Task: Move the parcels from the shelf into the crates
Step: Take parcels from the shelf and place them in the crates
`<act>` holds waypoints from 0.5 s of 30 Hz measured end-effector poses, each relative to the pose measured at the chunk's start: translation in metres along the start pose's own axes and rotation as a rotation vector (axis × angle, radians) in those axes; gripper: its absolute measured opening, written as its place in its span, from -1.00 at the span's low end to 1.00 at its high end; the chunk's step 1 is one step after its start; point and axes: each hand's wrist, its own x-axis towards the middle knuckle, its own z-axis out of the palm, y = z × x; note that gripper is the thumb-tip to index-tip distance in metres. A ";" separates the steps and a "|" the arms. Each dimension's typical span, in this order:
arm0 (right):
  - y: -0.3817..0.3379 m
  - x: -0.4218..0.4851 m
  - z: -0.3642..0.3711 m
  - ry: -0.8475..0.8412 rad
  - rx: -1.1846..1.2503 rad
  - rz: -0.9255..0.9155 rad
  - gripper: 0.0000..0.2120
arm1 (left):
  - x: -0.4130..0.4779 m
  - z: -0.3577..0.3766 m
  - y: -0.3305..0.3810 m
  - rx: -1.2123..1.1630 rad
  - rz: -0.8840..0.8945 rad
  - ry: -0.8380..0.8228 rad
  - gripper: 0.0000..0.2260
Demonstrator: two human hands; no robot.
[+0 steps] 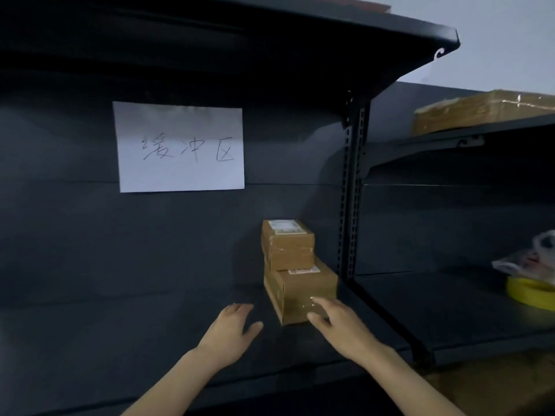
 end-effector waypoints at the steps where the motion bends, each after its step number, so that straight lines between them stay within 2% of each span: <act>1: -0.001 0.010 -0.006 0.026 0.001 -0.008 -0.49 | 0.010 -0.004 0.001 -0.015 0.007 0.010 -0.48; 5: -0.006 0.049 -0.025 0.172 0.052 -0.043 -0.55 | 0.054 -0.020 0.002 -0.092 0.021 0.070 -0.46; 9: -0.001 0.086 -0.033 0.256 0.114 0.021 -0.50 | 0.093 -0.032 0.014 -0.232 -0.016 0.096 -0.43; 15: 0.000 0.131 -0.046 0.220 0.263 0.103 -0.45 | 0.138 -0.044 0.036 -0.777 -0.305 0.035 -0.30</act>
